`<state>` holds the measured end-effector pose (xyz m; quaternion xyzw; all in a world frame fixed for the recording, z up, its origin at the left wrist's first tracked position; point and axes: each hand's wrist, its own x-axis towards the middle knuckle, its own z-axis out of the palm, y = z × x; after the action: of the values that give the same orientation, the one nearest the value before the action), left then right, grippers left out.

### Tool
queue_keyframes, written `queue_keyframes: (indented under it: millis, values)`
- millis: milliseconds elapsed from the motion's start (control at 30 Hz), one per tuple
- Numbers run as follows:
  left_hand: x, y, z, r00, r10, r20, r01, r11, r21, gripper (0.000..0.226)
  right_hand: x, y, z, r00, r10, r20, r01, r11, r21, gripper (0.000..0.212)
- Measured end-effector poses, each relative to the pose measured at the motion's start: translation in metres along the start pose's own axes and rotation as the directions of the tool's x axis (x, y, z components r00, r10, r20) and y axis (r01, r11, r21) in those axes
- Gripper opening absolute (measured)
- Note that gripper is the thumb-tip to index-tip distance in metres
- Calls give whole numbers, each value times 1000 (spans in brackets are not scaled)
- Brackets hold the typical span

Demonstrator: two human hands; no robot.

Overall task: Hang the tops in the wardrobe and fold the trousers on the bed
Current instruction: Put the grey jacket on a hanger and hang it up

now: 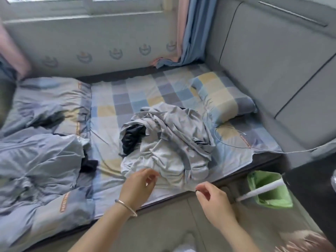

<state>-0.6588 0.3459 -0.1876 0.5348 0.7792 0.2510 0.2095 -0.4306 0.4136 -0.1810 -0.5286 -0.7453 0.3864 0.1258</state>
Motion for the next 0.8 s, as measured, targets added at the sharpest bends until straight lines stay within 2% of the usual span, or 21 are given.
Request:
queue_keyframes:
  millis: [200, 400, 600, 800]
  values:
    - [111, -43, 17, 988, -141, 65, 139, 990, 31, 15, 132, 4, 33, 987, 54, 153, -57, 998, 12, 12]
    - [212, -86, 52, 954, -285, 90, 280, 958, 68, 17, 262, 29, 70, 951, 123, 282, -94, 989, -113, 13]
    - [298, -135, 95, 928, -329, 175, 302, 939, 165, 20, 367, 57, 127, 927, 219, 304, -139, 955, -264, 23]
    - [359, -190, 159, 896, -391, 213, 332, 905, 265, 30, 447, 84, 210, 937, 196, 289, -69, 915, -397, 30]
